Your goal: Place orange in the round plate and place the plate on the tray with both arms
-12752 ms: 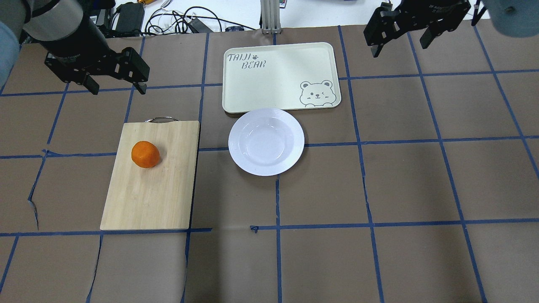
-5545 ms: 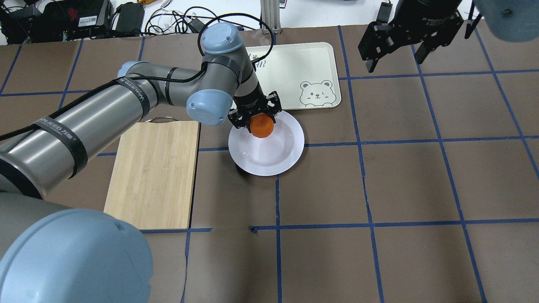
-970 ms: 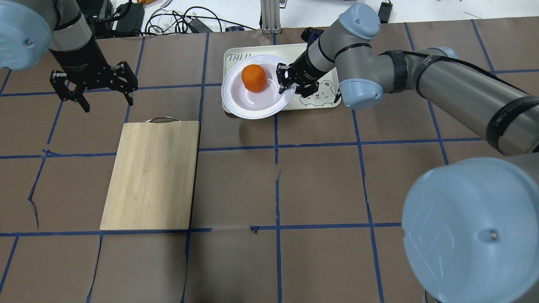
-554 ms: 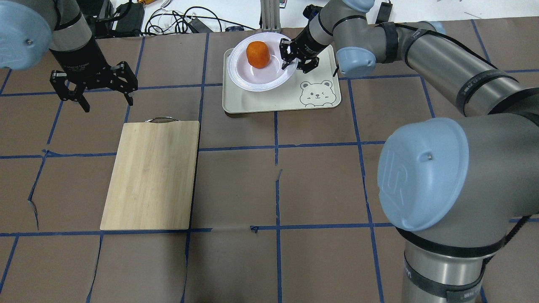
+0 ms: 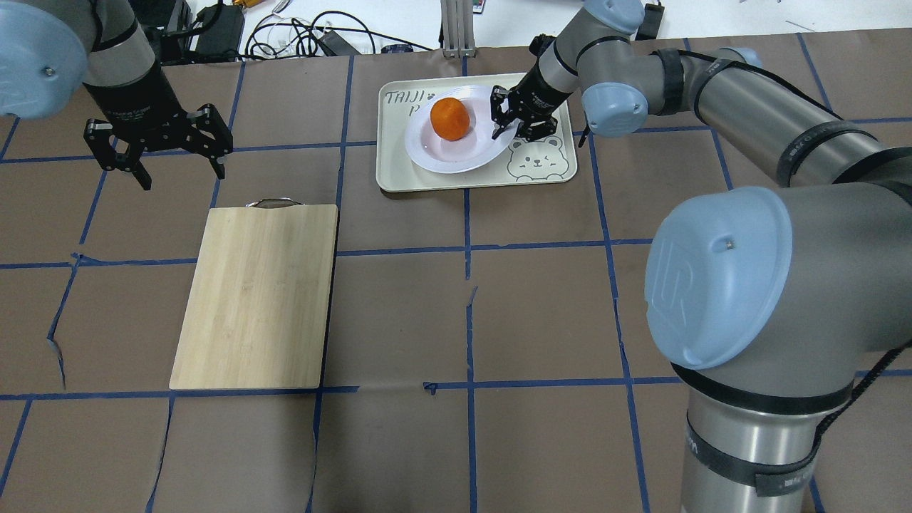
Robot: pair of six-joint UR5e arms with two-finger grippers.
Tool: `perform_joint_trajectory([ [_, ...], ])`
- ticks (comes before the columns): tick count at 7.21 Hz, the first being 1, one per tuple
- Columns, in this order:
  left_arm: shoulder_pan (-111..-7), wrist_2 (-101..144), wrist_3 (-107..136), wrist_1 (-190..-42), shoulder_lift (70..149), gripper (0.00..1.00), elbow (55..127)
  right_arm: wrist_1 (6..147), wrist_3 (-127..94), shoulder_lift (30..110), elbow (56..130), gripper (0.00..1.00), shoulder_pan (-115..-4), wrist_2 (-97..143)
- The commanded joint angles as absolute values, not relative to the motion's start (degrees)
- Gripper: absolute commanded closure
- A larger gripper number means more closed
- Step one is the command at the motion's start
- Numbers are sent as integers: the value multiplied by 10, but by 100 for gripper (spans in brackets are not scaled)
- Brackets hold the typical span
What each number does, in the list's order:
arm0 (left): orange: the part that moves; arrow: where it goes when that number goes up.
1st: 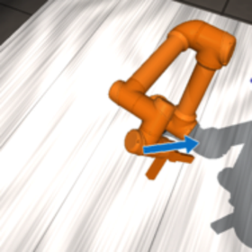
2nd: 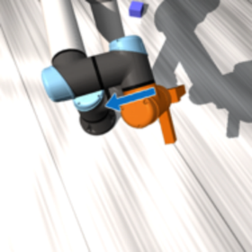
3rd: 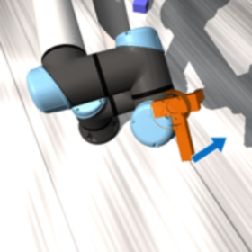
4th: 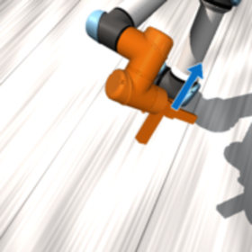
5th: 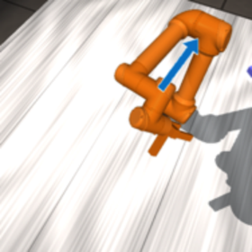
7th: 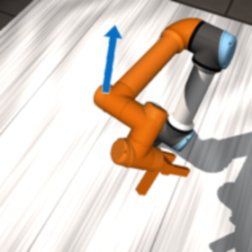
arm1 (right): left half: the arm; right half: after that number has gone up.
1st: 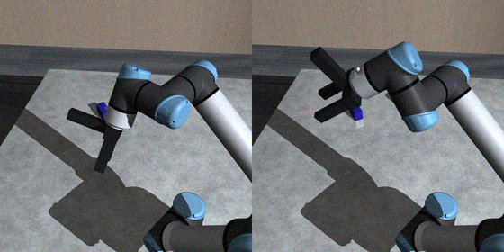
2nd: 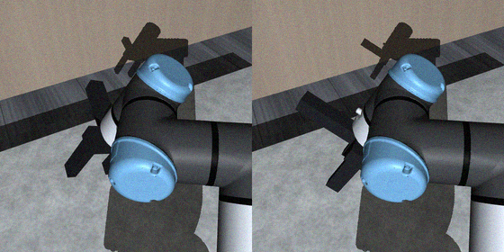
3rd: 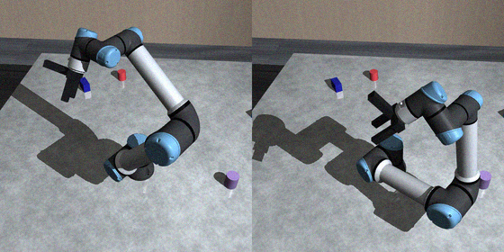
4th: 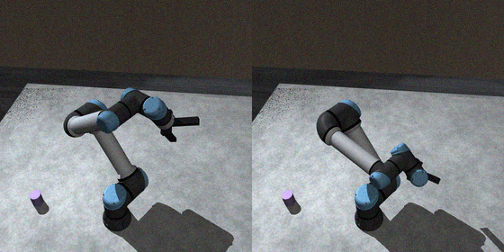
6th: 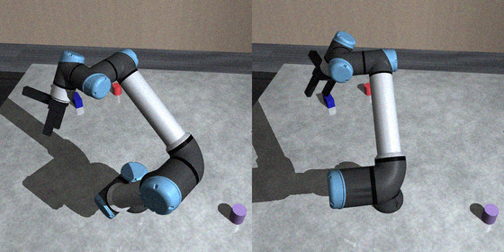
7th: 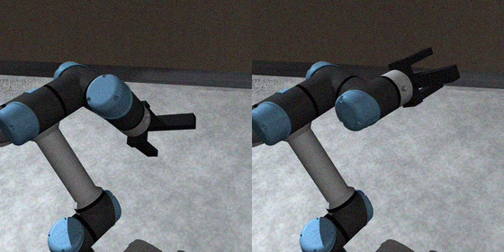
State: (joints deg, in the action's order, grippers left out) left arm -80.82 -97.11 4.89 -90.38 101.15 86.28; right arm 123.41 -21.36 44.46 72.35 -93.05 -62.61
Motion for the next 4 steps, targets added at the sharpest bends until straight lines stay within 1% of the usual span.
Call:
perform_joint_trajectory([
  [1,-809,-969,49,-904,1006,0,861,1231,-216,450,707,0,-927,-655],
  [3,-811,-966,53,-911,1001,0,863,1147,-150,481,666,0,-915,-708],
  [4,-815,-968,53,-911,998,0,862,1128,-99,509,662,0,-915,-769],
])
